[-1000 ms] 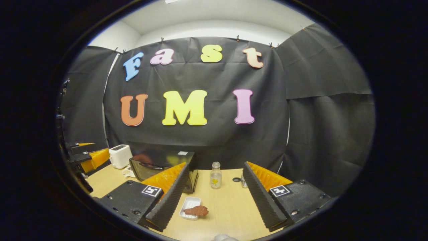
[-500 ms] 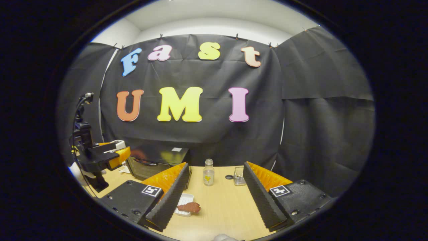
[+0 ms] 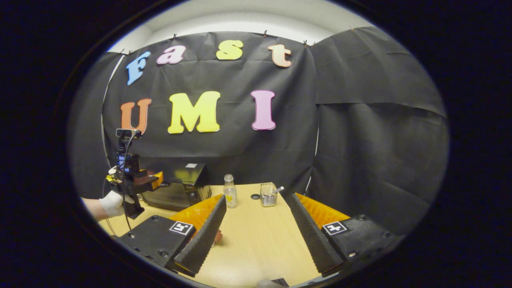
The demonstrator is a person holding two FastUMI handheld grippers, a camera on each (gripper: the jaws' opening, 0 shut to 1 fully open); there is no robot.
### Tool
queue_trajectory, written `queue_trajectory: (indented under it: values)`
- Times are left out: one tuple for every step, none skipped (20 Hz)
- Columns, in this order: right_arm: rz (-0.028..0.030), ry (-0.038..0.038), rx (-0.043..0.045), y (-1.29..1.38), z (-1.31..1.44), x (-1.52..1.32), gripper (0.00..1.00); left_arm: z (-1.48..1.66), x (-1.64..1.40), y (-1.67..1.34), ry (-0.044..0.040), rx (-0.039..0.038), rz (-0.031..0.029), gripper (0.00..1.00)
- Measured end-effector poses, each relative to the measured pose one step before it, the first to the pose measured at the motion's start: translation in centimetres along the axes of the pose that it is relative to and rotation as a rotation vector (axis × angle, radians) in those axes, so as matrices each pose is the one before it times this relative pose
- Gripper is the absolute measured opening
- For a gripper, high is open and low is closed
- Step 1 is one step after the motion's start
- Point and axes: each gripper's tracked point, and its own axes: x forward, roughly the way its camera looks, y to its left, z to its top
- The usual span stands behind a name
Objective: Open the electric oven with the left hand, put the food in, and close the electric oven.
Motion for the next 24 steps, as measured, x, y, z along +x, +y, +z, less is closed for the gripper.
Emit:
queue_trajectory:
  values:
    - [-0.00445, 0.00198, 0.00365, -0.135, -0.010, 0.066, 1.00, -0.577, 0.620, 0.253, 0.01282, 0.00642, 0.00721, 0.96]
    - [-0.00354, 0.00279, 0.00162, -0.046, -0.077, 0.089, 1.00, -0.556, 0.443, 0.242, 0.01691, 0.00364, 0.00626, 0.96]
    - [-0.00113, -0.00044, 0.00164, 0.012, -0.002, 0.048, 1.00, -0.559, 0.504, 0.257, 0.02269, 0.00252, 0.00193, 0.96]
    - [-0.00110, 0.00119, 0.00316, -0.026, -0.069, 0.111, 1.00, -0.798, -0.351, -0.102, 0.02201, -0.00724, -0.00193, 0.96]
    - [0.00323, 0.00038, 0.00404, 0.123, 0.055, 0.111, 1.00, 0.879, -0.156, -0.100, -0.02678, 0.00225, 0.00333, 0.97]
    - [0.00255, -0.00268, 0.00196, 0.199, 0.044, 0.117, 1.00, -0.857, 0.191, 0.134, 0.02771, 0.00167, 0.00388, 0.96]
    - [0.00302, -0.00020, -0.00111, 0.131, 0.096, 0.127, 1.00, 0.036, -0.167, -0.092, 0.00659, -0.01546, 0.00284, 0.96]
    - [0.00670, 0.00057, -0.00086, 0.263, -0.025, 0.102, 1.00, -0.399, -0.166, 0.364, 0.00382, -0.01348, 0.00145, 0.97]
    - [0.00736, -0.00044, -0.00044, 0.286, 0.084, 0.101, 1.00, -0.115, -0.339, 0.171, 0.01055, -0.00712, 0.00026, 0.97]
    - [0.00568, -0.00067, -0.00068, 0.164, 0.035, 0.119, 1.00, 0.098, -0.380, -0.043, -0.00662, 0.01006, -0.00218, 0.97]
    - [0.01030, -0.00016, -0.00032, 0.317, 0.067, 0.068, 1.00, -0.181, -0.428, -0.082, -0.00248, 0.00814, -0.00090, 0.98]
    - [0.00904, 0.00214, -0.00107, 0.347, -0.062, 0.074, 1.00, -0.172, -0.476, -0.078, -0.00570, 0.00696, -0.00290, 0.97]
    - [0.00943, 0.00040, -0.00066, 0.237, -0.027, 0.040, 1.00, -0.236, -0.400, 0.009, -0.00043, 0.00178, -0.00506, 0.97]
    - [0.00715, 0.00243, 0.00089, 0.124, -0.131, -0.005, 1.00, -0.457, -0.525, 0.017, 0.00767, -0.00992, -0.00565, 0.97]
    - [0.00881, 0.00209, 0.00224, 0.217, -0.119, 0.042, 1.00, -0.346, -0.543, -0.050, 0.00567, -0.00604, -0.00404, 0.97]
    - [0.00717, 0.00512, 0.00075, 0.210, -0.280, 0.073, 1.00, -0.432, -0.697, -0.046, 0.00540, 0.00002, -0.00133, 0.97]
    - [0.00591, 0.00503, 0.00024, 0.163, -0.227, -0.052, 1.00, -0.379, -0.693, -0.115, 0.00122, 0.00515, 0.00031, 0.97]
    - [0.00552, 0.00408, 0.00201, 0.086, -0.263, -0.194, 1.00, -0.614, -0.694, -0.106, 0.00038, 0.00673, 0.00038, 0.97]
    - [0.00490, 0.00285, 0.00244, 0.123, -0.094, -0.114, 1.00, -0.572, -0.689, -0.075, 0.00116, 0.00739, -0.00143, 0.97]
    - [0.00449, 0.00403, 0.00079, 0.102, -0.356, -0.123, 1.00, -0.892, -0.748, -0.095, 0.00754, 0.00231, -0.00140, 0.97]
    - [0.00247, 0.00322, -0.00044, -0.018, -0.265, -0.187, 1.00, -0.858, -0.758, -0.089, 0.01147, -0.00241, -0.00328, 0.97]
    - [0.00076, 0.00362, 0.00009, -0.106, -0.332, -0.166, 1.00, -1.114, -0.669, -0.148, 0.01600, -0.00660, -0.00427, 0.97]
    - [0.00122, 0.00540, 0.00246, -0.044, -0.252, -0.192, 1.00, -1.090, -0.738, -0.144, 0.01710, -0.00712, -0.00388, 0.97]
    - [0.00146, 0.00464, 0.00507, 0.080, -0.303, -0.165, 1.00, -1.180, -0.590, 0.006, 0.01567, -0.00420, -0.00164, 0.97]
